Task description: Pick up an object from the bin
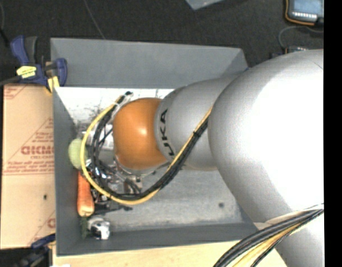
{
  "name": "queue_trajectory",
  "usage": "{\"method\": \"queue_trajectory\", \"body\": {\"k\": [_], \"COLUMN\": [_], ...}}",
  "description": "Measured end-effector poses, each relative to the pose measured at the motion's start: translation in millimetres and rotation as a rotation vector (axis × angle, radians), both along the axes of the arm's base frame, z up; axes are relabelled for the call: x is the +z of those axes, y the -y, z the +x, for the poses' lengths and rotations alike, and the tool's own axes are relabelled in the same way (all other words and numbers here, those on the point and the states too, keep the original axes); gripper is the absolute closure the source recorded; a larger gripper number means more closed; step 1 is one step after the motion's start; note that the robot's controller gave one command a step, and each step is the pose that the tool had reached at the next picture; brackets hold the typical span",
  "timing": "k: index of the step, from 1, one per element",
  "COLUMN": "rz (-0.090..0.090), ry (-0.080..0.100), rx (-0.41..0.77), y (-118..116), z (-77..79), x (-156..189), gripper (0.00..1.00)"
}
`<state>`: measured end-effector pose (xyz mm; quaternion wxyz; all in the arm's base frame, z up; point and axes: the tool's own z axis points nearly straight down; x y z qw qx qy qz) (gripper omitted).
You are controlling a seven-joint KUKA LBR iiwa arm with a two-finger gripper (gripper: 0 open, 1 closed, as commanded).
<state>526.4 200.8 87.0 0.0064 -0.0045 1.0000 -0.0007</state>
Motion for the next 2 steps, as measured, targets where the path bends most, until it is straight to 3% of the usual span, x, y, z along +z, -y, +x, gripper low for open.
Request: {"method": "queue_trajectory", "body": {"k": [1, 2], "rz": [0.002, 0.003], "ry": [0.002, 0.002], "rx": [-0.117, -0.118], "y": [8.8, 8.8], "z": [13.1, 13.1], "x": [-0.8, -0.7], "gripper": [1.0, 1.0]}}
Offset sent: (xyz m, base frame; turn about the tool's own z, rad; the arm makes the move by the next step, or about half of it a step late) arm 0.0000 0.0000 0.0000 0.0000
